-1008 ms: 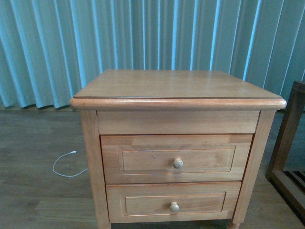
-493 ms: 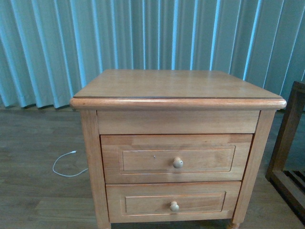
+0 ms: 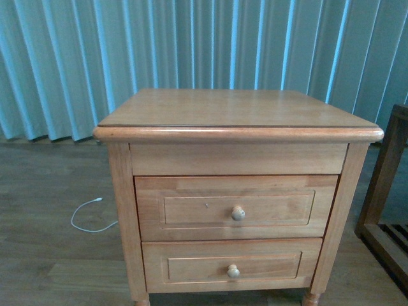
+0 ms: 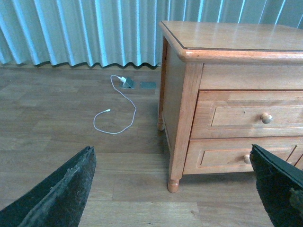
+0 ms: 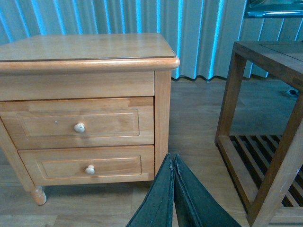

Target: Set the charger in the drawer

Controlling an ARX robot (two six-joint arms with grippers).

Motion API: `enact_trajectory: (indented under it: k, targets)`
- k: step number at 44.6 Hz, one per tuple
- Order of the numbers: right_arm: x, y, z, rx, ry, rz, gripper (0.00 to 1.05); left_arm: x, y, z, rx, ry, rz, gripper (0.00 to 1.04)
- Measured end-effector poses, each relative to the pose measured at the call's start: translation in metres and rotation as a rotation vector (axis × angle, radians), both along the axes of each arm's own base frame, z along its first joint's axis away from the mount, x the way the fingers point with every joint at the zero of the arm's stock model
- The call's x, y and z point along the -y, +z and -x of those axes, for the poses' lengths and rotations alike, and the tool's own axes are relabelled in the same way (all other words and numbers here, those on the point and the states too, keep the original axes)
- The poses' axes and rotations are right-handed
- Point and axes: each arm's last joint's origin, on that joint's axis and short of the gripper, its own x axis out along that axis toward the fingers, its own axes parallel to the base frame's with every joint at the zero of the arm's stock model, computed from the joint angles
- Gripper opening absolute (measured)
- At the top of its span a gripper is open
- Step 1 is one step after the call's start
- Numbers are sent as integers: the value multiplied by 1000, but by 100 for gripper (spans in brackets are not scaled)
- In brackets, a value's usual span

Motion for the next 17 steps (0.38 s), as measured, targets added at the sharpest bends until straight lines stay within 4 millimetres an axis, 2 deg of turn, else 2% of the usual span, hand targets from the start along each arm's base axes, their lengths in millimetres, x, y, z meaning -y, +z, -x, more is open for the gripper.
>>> enact_trajectory:
  k: [2,9,17]
  targets:
    - [0,0,0,0,0,0,5,0,0,0,0,0,0,99]
    - [0,0,0,0,0,1,40,0,0,0,0,0,0,99]
    - [0,0,0,0,0,1,68,0,0,0,0,0,0,99]
